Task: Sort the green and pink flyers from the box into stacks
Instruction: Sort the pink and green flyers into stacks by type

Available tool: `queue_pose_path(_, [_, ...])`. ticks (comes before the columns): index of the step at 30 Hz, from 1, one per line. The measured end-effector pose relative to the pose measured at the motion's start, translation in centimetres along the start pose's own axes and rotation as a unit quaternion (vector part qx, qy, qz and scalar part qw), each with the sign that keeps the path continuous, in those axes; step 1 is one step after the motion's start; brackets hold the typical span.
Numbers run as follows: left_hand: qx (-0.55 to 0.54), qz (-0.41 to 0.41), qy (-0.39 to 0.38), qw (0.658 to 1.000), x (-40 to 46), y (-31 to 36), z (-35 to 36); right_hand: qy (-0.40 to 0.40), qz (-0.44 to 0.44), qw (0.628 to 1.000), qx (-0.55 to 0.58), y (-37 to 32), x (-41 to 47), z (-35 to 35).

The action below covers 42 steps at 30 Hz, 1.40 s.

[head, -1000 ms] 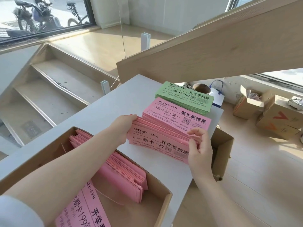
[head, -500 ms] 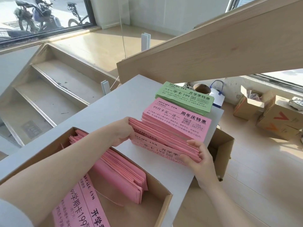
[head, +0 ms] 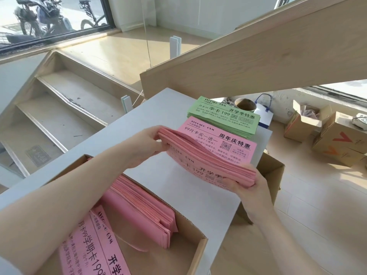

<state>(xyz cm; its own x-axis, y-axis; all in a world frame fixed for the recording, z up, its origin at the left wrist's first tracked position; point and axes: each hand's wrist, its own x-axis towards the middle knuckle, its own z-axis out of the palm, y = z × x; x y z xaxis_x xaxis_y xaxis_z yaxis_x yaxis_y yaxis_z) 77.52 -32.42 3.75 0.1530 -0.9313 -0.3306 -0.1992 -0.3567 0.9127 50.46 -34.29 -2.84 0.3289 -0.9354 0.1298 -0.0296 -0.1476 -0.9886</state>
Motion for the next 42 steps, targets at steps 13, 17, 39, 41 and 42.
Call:
queue_pose_path(13, [0.088, -0.050, -0.007, 0.995, 0.2, -1.7, -0.3, 0.026, 0.065, 0.997, -0.021, 2.0, -0.1, 0.4])
queue_pose_path(17, [0.133, -0.087, -0.062, 0.985, 0.7, -2.2, 0.3, 0.012, 0.095, 0.995, -0.022, 2.4, -0.5, 0.2])
queue_pose_path(39, [0.120, 0.045, 0.118, 0.985, 4.6, 4.5, 2.0, 0.075, 0.206, 0.972, 0.088, -3.8, 6.8, -1.3])
queue_pose_path(41, [0.129, 0.045, 0.115, 0.984, 6.1, 4.7, 2.5, 0.052, 0.222, 0.973, 0.045, -3.2, 7.6, -1.9])
queue_pose_path(42, [0.139, 0.047, 0.106, 0.983, 6.6, 4.5, 2.6, 0.044, 0.221, 0.974, 0.014, -3.0, 7.8, -2.2])
